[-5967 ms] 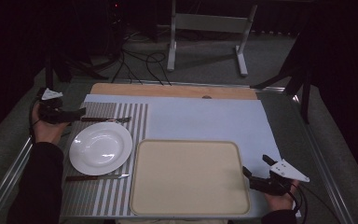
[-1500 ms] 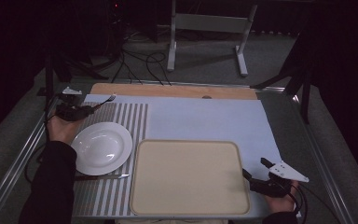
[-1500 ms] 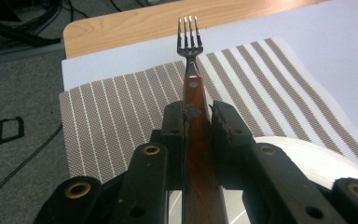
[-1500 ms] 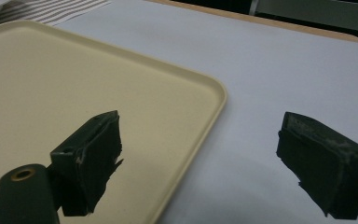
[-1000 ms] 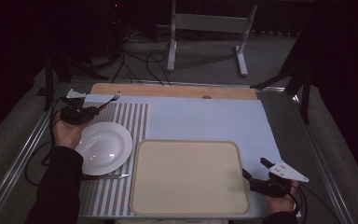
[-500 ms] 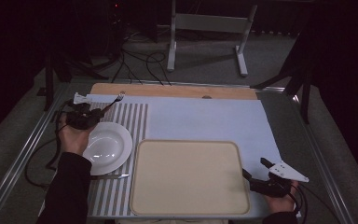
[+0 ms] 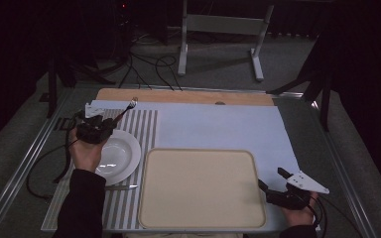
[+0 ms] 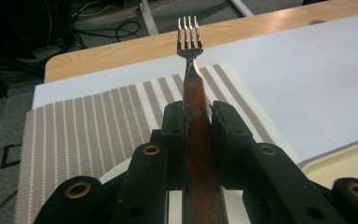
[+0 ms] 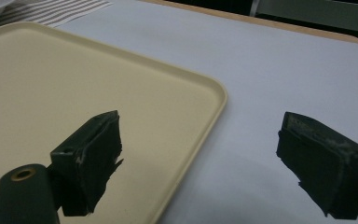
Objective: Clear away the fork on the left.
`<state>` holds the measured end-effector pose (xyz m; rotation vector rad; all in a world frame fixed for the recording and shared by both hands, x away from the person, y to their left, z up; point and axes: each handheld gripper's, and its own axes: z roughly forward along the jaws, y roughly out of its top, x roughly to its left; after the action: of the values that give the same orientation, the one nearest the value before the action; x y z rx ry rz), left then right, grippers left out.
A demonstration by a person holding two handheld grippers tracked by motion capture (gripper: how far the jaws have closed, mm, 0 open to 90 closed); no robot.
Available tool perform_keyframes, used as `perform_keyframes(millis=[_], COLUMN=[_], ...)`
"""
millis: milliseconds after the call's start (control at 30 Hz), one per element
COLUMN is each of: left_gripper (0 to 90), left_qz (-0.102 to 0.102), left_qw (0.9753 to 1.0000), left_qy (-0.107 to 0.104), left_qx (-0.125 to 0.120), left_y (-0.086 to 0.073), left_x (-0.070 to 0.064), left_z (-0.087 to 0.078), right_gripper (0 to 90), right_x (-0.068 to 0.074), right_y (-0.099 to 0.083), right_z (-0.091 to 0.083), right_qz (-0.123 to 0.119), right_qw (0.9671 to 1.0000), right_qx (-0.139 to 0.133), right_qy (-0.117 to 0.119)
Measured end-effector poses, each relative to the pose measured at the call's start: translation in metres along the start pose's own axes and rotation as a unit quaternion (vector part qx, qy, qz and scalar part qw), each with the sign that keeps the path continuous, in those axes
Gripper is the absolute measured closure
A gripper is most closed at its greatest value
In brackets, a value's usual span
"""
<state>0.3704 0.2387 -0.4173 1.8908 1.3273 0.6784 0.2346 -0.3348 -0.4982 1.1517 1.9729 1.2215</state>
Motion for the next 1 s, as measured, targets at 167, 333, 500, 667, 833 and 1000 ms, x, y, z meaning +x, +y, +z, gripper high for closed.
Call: perform_keyframes(millis=[167, 333, 500, 667, 833, 1000], left_gripper=[76.3, 76.3, 76.3, 76.3, 76.3, 76.3], left_qz=[0.0, -0.005, -0.006, -0.011, -0.013, -0.019], left_qw=[1.0, 0.9999, 0.9997, 0.9994, 0.9992, 0.9989], left_qy=[0.002, -0.002, -0.003, -0.002, -0.003, -0.001], left_qx=[-0.002, -0.014, -0.023, -0.032, -0.038, -0.044], left_y=[-0.003, -0.007, -0.011, -0.016, -0.022, -0.029], left_x=[-0.009, -0.016, -0.022, -0.027, -0.035, -0.045], left_z=[0.0, -0.003, -0.007, -0.011, -0.014, -0.016], right_gripper=[13.2, 13.2, 13.2, 13.2, 13.2, 13.2], right_x=[0.0, 0.0, 0.0, 0.0, 0.0, 0.0], right_y=[0.0, 0.0, 0.0, 0.0, 0.0, 0.0], right_z=[0.0, 0.0, -0.001, -0.001, 0.0, 0.0], right_qz=[0.0, -0.001, -0.001, -0.001, -0.001, -0.001], right_qw=[1.0, 1.0, 1.0, 1.0, 1.0, 1.0], right_qx=[-0.002, -0.001, -0.002, -0.001, -0.002, -0.001], right_qy=[0.001, 0.0, -0.001, 0.0, 0.001, 0.002])
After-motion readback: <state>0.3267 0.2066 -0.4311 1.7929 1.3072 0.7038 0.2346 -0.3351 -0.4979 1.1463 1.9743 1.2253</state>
